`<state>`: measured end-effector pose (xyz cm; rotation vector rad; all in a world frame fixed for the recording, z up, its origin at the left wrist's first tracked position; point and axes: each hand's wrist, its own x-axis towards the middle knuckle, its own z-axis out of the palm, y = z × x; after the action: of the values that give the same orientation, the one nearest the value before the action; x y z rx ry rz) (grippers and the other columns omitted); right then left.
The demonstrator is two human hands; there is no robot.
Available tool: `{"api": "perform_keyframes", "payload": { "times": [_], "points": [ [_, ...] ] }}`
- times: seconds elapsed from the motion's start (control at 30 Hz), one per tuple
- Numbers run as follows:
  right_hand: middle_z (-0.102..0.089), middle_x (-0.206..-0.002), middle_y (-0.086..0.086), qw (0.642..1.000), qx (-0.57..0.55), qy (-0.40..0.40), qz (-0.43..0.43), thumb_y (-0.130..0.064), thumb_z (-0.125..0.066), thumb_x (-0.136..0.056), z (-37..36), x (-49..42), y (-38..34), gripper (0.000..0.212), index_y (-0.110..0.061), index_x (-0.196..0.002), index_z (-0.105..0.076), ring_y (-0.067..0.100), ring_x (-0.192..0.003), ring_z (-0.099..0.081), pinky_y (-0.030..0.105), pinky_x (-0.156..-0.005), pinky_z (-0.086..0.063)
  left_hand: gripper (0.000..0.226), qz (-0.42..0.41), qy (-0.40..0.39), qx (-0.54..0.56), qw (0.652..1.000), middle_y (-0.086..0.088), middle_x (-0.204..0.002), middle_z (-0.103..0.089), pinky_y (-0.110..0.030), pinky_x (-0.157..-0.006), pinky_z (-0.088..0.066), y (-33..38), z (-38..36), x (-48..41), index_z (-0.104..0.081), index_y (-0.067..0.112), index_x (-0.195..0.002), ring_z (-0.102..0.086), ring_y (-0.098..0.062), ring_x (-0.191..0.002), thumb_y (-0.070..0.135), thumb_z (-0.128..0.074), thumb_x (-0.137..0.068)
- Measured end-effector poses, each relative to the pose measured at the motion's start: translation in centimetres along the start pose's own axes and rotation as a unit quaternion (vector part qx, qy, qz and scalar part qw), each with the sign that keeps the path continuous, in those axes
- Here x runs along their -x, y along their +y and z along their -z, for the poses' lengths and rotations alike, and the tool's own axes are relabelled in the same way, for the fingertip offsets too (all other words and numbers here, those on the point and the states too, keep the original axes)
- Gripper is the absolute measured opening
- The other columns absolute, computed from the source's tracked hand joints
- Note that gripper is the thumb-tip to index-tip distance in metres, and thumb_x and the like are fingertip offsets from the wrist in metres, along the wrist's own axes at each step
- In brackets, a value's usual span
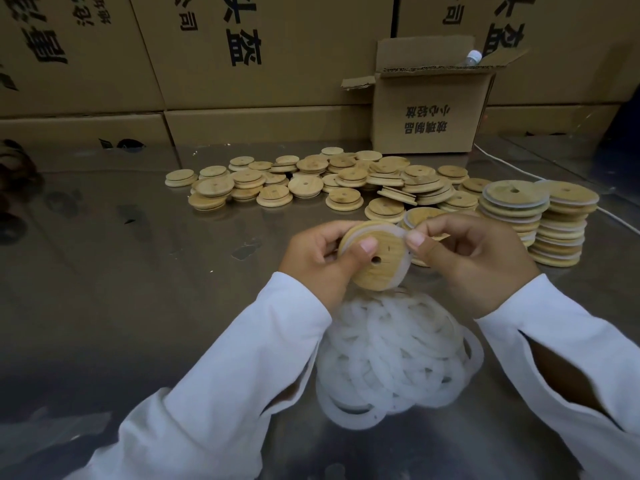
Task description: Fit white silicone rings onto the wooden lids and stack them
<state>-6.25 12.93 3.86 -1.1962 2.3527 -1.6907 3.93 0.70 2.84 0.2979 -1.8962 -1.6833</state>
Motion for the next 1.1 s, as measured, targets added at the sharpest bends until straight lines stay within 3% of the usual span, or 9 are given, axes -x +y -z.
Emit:
{"api": "perform_keyframes", "payload": {
  "times": [0.1, 0.2, 0.37, 0.43, 0.5, 0.67, 0.83, 1.1],
  "points": [
    [-0.056, -0.084, -0.001, 0.999, 0.04, 0.013, 0.025, -0.025, -0.063, -0.08, 0.1, -0.1, -0.1, 0.015, -0.03, -0.066, -0.06, -0.001, -0.057, -0.048, 0.003, -0.054, -0.032, 0.016, 0.04, 0.016, 0.061, 0.997, -0.008, -0.088, -0.07, -0.037, -0.087, -0.052, -0.4, -0.5, 0.1, -0.068, 0.015, -0.092, -0.066, -0.022, -0.088, 0.005, -0.057, -0.086],
    [-0.053, -0.087, -0.006, 0.996, 0.078, 0.02, 0.046, -0.024, -0.062, -0.08, 0.1, -0.1, -0.2, 0.02, -0.034, -0.065, -0.056, -0.005, -0.066, -0.05, 0.002, -0.057, -0.032, 0.015, 0.062, 0.027, 0.096, 0.993, -0.011, -0.089, -0.069, -0.043, -0.091, -0.05, -0.7, -0.8, -0.1, -0.068, 0.013, -0.091, -0.065, -0.026, -0.09, 0.005, -0.056, -0.086],
    [-0.049, -0.086, -0.013, 0.995, 0.082, 0.018, 0.06, -0.027, -0.062, -0.078, 0.1, 0.0, -0.2, 0.018, -0.036, -0.065, -0.054, -0.009, -0.067, -0.049, 0.002, -0.057, -0.033, 0.015, 0.05, 0.024, 0.08, 0.995, -0.007, -0.084, -0.07, -0.035, -0.084, -0.052, -0.7, -0.5, -0.1, -0.068, 0.014, -0.09, -0.066, -0.019, -0.084, 0.005, -0.056, -0.086],
    [-0.05, -0.085, -0.013, 0.995, 0.075, 0.023, 0.062, -0.03, -0.062, -0.075, -0.2, 0.3, -0.1, 0.014, -0.036, -0.064, -0.055, -0.007, -0.068, -0.05, 0.003, -0.056, -0.033, 0.014, 0.01, 0.023, 0.02, 0.999, -0.003, -0.081, -0.07, -0.023, -0.074, -0.053, -0.5, -0.3, -0.1, -0.067, 0.015, -0.09, -0.067, -0.011, -0.078, 0.005, -0.058, -0.085],
    [-0.052, -0.084, -0.011, 0.995, 0.07, 0.036, 0.067, -0.033, -0.063, -0.071, -0.7, 0.6, -0.1, 0.011, -0.037, -0.064, -0.055, -0.001, -0.069, -0.053, 0.007, -0.057, -0.036, 0.013, -0.008, 0.034, -0.015, 0.999, -0.004, -0.083, -0.069, -0.021, -0.072, -0.052, -0.5, -0.3, -0.1, -0.066, 0.013, -0.091, -0.065, -0.01, -0.077, 0.004, -0.059, -0.085],
    [-0.053, -0.081, -0.012, 0.992, 0.084, 0.063, 0.071, -0.032, -0.063, -0.073, -1.7, 1.0, 0.2, 0.012, -0.035, -0.067, -0.053, 0.004, -0.072, -0.054, 0.008, -0.056, -0.036, 0.011, 0.061, 0.094, 0.063, 0.992, -0.012, -0.089, -0.069, -0.044, -0.088, -0.052, -0.6, -0.6, -0.2, -0.066, 0.012, -0.091, -0.066, -0.028, -0.09, 0.006, -0.058, -0.087],
    [-0.054, -0.079, -0.011, 0.992, 0.083, 0.08, 0.053, -0.033, -0.06, -0.076, -1.7, 0.9, 0.4, 0.013, -0.031, -0.065, -0.054, 0.005, -0.067, -0.055, 0.008, -0.057, -0.036, 0.015, 0.085, 0.068, 0.088, 0.99, -0.013, -0.091, -0.069, -0.052, -0.091, -0.049, -0.7, -0.9, -0.1, -0.065, 0.014, -0.088, -0.065, -0.032, -0.095, 0.001, -0.062, -0.082],
    [-0.046, -0.077, -0.014, 0.99, 0.102, 0.051, 0.079, -0.013, -0.06, -0.083, -1.5, 0.8, 0.2, 0.016, -0.019, -0.07, -0.053, 0.001, -0.067, -0.049, 0.002, -0.06, -0.034, 0.01, 0.037, 0.047, -0.001, 0.998, -0.007, -0.084, -0.07, -0.037, -0.082, -0.054, -0.6, -0.5, -0.1, -0.066, 0.017, -0.085, -0.066, -0.02, -0.083, 0.009, -0.061, -0.085]
  ]
}}
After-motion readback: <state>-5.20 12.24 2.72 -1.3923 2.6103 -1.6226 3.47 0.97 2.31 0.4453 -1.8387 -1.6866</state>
